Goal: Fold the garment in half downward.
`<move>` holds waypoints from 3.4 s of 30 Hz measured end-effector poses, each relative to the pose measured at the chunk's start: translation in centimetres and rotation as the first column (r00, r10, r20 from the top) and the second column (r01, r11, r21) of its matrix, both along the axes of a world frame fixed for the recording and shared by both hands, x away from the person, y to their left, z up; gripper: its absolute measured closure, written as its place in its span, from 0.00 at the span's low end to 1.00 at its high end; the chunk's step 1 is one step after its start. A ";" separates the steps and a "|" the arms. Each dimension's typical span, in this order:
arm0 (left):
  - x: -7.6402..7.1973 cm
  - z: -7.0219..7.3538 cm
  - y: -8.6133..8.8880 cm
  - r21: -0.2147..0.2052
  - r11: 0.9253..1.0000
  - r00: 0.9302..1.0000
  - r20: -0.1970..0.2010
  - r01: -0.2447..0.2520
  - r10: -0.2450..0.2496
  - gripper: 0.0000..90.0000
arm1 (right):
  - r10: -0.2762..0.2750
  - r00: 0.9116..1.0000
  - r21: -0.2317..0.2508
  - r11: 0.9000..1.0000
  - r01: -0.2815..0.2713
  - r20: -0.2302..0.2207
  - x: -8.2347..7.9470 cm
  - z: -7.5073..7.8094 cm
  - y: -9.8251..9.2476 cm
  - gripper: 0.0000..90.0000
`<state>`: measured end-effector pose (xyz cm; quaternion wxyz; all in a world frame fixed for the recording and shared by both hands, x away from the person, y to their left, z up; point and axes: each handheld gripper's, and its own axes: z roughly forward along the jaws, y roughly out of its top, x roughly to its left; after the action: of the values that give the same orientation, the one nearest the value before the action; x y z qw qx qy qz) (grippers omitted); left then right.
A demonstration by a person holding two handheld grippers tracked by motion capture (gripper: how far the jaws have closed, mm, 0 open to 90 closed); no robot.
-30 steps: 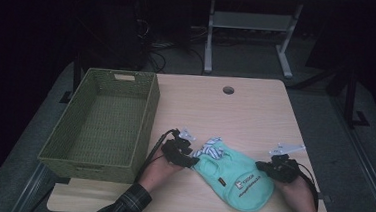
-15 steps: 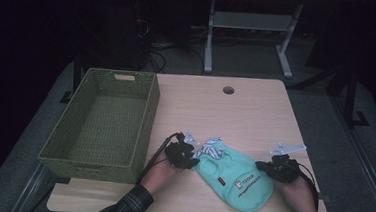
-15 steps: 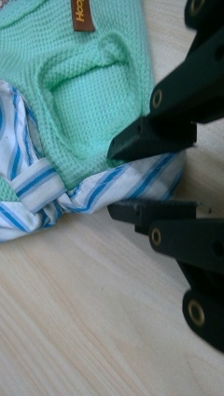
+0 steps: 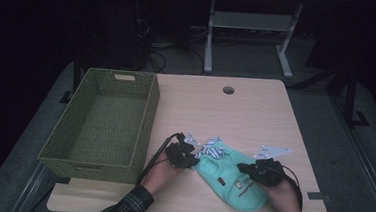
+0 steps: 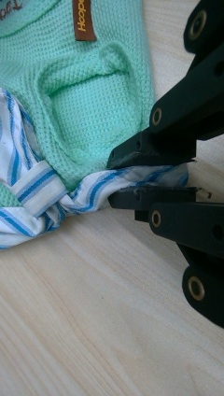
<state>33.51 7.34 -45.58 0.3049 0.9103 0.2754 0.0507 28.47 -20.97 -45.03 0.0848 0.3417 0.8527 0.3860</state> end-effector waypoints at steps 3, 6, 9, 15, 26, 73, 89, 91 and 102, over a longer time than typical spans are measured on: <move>0.1 0.0 0.0 -0.003 1.000 1.000 -0.007 0.000 0.000 0.88 | 0.020 1.000 -0.019 1.000 -0.021 -0.021 0.1 -0.6 1.0 1.00; 0.1 0.0 0.0 -0.005 1.000 1.000 -0.007 0.004 -0.004 0.89 | 0.035 0.999 -0.055 0.998 -0.037 -0.035 0.2 -1.1 1.6 1.00; 0.2 0.0 0.1 -0.012 1.000 1.000 -0.008 0.003 -0.003 0.90 | 0.035 0.999 -0.075 0.996 -0.038 -0.039 0.4 -1.5 1.7 1.00; 0.2 0.4 0.0 -0.020 1.000 1.000 0.006 0.003 -0.002 0.90 | 0.037 0.998 -0.075 0.996 -0.040 -0.041 0.4 -1.5 1.7 1.00; 0.2 2.7 0.4 -0.112 0.994 0.999 0.045 -0.003 0.008 0.91 | 0.043 0.998 -0.083 0.995 -0.047 -0.043 0.7 -1.4 2.0 0.99; 0.7 7.4 2.0 -0.190 0.982 0.978 0.208 0.005 0.035 0.91 | 0.020 0.999 -0.111 0.994 -0.024 -0.042 0.1 -1.3 1.1 0.99; -1.2 7.6 -0.6 -0.165 0.969 0.962 0.233 0.186 -0.145 0.90 | 0.012 0.999 -0.105 0.994 -0.018 -0.050 0.2 -1.3 1.1 0.99; -1.4 7.5 -0.9 -0.158 0.966 0.958 0.234 0.205 -0.165 0.90 | 0.014 0.999 -0.105 0.994 -0.019 -0.052 0.3 -1.3 1.1 0.99; -2.6 6.7 -2.8 -0.105 0.953 0.939 0.231 0.285 -0.256 0.90 | 0.002 0.998 -0.106 0.994 -0.008 -0.055 0.4 -1.2 0.5 0.98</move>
<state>30.95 4.49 -38.86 0.3987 0.9056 0.1156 0.0873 28.83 -20.50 -46.20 0.0784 0.3450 0.8749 0.3306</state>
